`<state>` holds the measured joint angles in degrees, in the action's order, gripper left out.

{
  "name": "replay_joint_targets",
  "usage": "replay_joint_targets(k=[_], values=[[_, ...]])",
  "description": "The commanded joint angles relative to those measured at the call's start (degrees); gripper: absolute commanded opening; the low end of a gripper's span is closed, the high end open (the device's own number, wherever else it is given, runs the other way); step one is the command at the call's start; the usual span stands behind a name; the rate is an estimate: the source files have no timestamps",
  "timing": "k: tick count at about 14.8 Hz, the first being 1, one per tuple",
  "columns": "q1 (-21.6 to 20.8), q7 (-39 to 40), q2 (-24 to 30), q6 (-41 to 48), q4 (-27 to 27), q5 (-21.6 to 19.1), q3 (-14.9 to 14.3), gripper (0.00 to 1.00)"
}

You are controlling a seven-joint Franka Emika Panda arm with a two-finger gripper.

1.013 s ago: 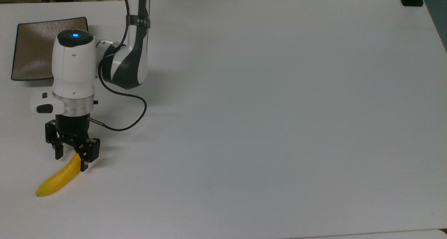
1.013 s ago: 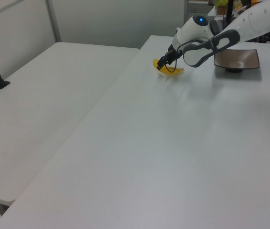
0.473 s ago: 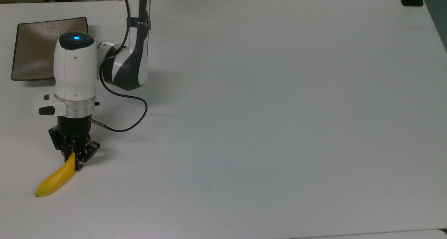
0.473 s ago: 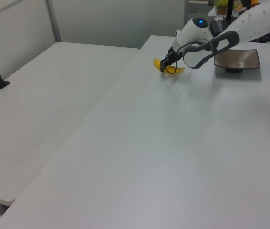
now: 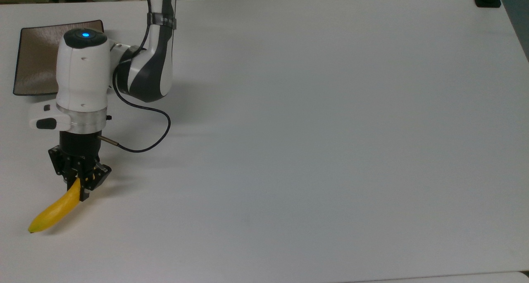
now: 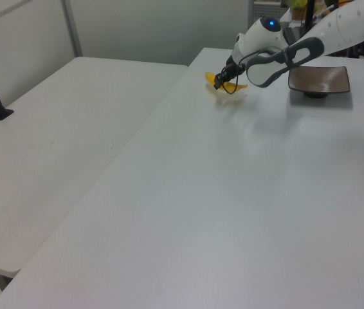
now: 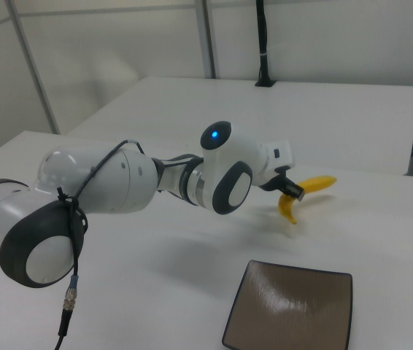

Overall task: Bananas placed on a ceramic plate
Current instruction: 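Carry the banana over the dark square plate and lower it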

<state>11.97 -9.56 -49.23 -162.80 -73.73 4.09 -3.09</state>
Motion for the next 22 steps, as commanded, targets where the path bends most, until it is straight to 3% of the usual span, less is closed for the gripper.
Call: replay_joint_targets(k=[1, 7, 10, 14, 22], values=[[0.2, 1.1, 8.0, 5.1, -6.8, 0.0, -0.1, 0.25], [0.6, 2.9, 16.7, 14.8, -13.2, 0.9, -0.1, 0.25], [3.6, 10.5, 22.6, 16.5, -19.3, 0.0, 0.0, 0.25], [6.3, 21.1, 26.9, 23.7, -21.5, 0.0, -0.1, 0.25], [10.1, 32.0, 37.6, 24.1, -34.4, 0.0, -0.4, 0.26]])
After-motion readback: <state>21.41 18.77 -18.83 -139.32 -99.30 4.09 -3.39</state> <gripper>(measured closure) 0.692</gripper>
